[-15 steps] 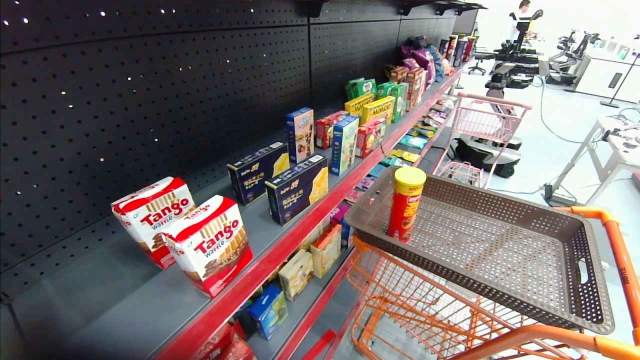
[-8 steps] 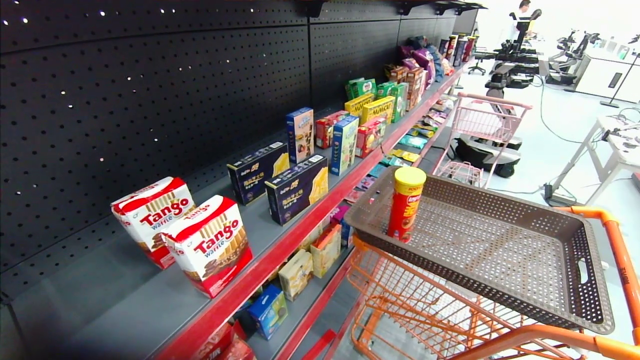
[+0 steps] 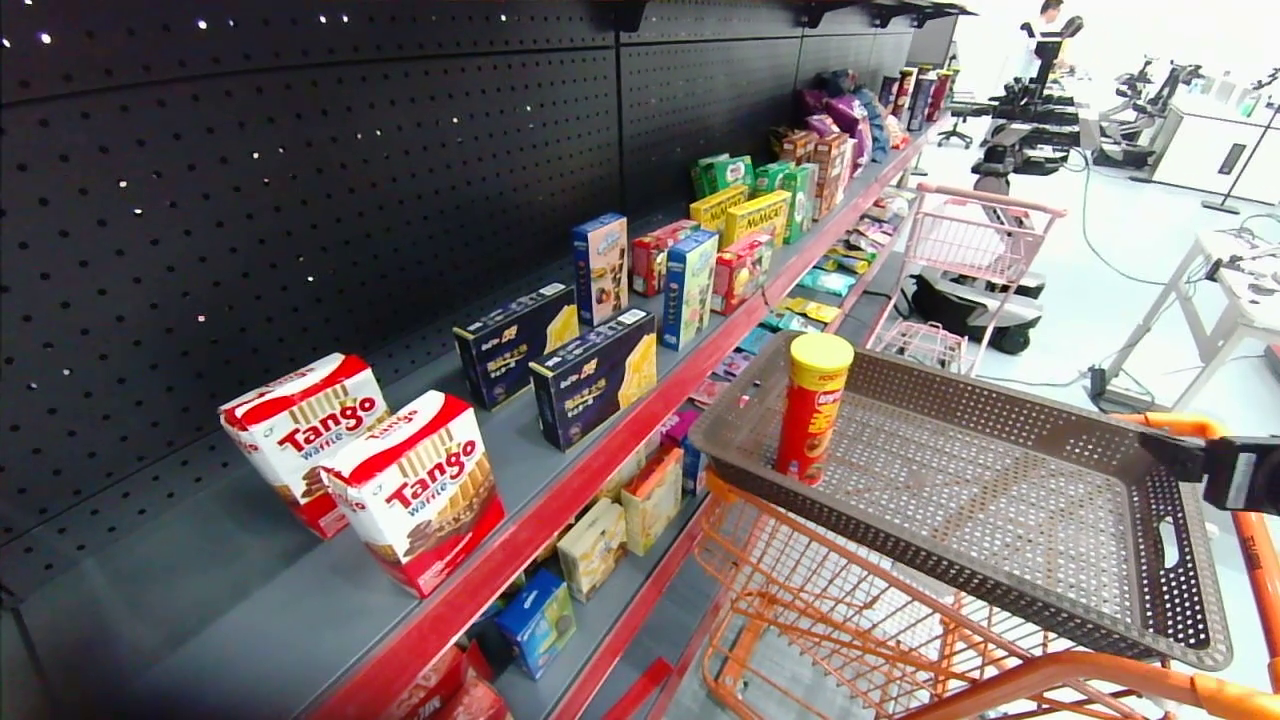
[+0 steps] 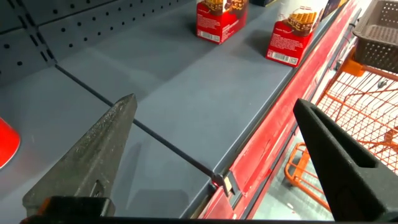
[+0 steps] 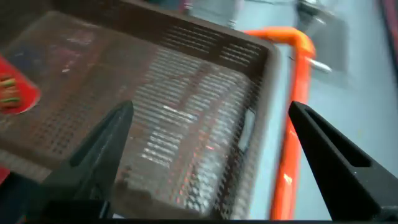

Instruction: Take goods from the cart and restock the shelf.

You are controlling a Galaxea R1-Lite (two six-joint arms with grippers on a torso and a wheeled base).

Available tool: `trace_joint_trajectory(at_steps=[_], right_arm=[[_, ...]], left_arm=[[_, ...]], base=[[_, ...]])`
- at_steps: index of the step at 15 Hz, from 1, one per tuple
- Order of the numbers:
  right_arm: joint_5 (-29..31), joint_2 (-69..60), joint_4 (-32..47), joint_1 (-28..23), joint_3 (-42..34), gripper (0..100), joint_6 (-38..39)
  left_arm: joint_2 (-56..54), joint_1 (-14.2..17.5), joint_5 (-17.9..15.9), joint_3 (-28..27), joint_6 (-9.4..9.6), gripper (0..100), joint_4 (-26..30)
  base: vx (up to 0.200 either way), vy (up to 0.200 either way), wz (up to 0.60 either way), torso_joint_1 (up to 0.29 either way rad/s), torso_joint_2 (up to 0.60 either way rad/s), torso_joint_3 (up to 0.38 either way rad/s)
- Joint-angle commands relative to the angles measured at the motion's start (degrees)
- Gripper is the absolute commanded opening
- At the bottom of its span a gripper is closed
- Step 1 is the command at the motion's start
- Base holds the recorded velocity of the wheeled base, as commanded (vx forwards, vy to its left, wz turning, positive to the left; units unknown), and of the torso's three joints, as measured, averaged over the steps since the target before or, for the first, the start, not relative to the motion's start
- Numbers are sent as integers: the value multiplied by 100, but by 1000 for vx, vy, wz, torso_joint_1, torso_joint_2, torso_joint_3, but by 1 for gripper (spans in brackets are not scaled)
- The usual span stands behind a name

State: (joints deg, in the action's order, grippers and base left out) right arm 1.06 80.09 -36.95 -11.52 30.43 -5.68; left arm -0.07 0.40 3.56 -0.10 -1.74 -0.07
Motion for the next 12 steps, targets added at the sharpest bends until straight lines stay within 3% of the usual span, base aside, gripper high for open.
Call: trace_joint_trajectory(at_steps=[1,3,5,8,12], right_arm=[[-554,1017,-207,18,403,100,-197],[-2084,1351,-357,27,719,100,-214],[-2804,1501,-374,27,851,100,-372],[-3701,1861,-445,115,983,100,-689],[-4131,2661,-1201,343,1325,100,-724]], left_arm=[[7,4,4,1,-1,100,-1],[7,4,4,1,-1,100,-1],[7,-5,4,1,-1,100,-1],[7,4,4,1,-1,100,-1],[7,4,4,1,-1,100,-1]], base=[[0,0,0,0,0,0],[0,0,0,0,0,0],[0,0,0,0,0,0],[0,0,0,0,0,0],[0,0,0,0,0,0]])
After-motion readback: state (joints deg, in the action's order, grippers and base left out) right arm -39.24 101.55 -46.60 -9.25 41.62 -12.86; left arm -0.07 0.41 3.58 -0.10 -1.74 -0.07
